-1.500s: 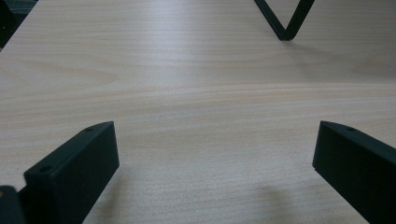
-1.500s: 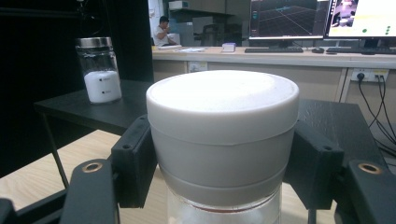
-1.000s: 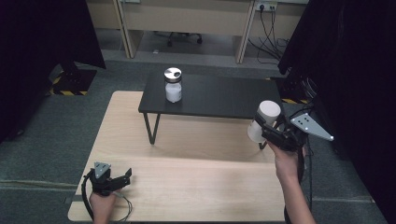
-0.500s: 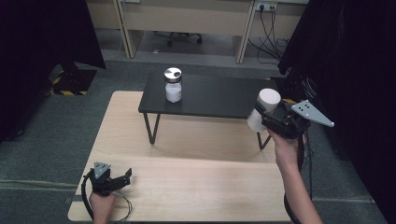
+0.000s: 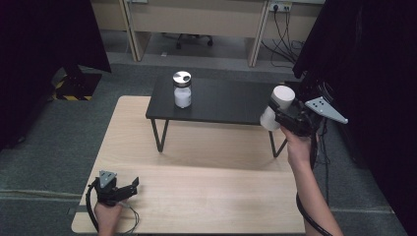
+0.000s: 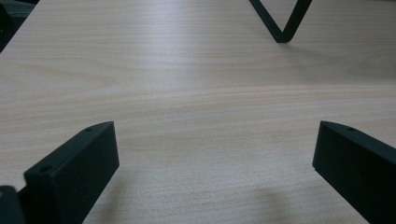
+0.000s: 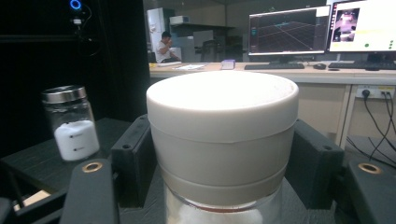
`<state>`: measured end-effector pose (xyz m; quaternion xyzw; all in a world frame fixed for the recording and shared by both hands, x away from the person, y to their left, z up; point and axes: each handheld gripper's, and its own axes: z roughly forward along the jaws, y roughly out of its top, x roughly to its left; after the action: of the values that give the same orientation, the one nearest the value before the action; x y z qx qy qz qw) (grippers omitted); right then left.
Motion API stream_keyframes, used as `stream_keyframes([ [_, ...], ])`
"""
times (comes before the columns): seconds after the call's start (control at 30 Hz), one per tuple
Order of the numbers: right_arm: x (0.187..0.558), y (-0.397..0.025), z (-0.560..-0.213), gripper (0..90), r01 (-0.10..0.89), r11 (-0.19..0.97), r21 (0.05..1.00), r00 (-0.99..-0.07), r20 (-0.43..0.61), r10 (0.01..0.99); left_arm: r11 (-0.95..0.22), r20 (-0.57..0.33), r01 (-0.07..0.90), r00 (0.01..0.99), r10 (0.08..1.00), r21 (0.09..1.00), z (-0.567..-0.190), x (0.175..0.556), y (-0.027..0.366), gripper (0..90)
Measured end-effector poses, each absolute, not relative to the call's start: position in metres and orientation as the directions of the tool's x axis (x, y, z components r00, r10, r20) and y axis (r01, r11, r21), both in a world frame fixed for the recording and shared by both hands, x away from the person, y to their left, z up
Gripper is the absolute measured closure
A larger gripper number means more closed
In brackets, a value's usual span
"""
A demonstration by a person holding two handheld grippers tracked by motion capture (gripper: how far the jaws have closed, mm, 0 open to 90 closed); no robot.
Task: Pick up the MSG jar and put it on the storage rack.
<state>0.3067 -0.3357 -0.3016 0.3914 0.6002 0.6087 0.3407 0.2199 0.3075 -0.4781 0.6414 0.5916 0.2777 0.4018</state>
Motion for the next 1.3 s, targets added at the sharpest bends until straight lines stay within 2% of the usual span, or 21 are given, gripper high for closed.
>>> stream_keyframes([
  [1.3,0.354,-0.321,-0.307,34.0,0.033,-0.048,0.998,-0.367,0.057,0.928,0.021,-0.118,0.537,0.147,0.982,0.844,-0.478,0.221,0.308,0.0],
])
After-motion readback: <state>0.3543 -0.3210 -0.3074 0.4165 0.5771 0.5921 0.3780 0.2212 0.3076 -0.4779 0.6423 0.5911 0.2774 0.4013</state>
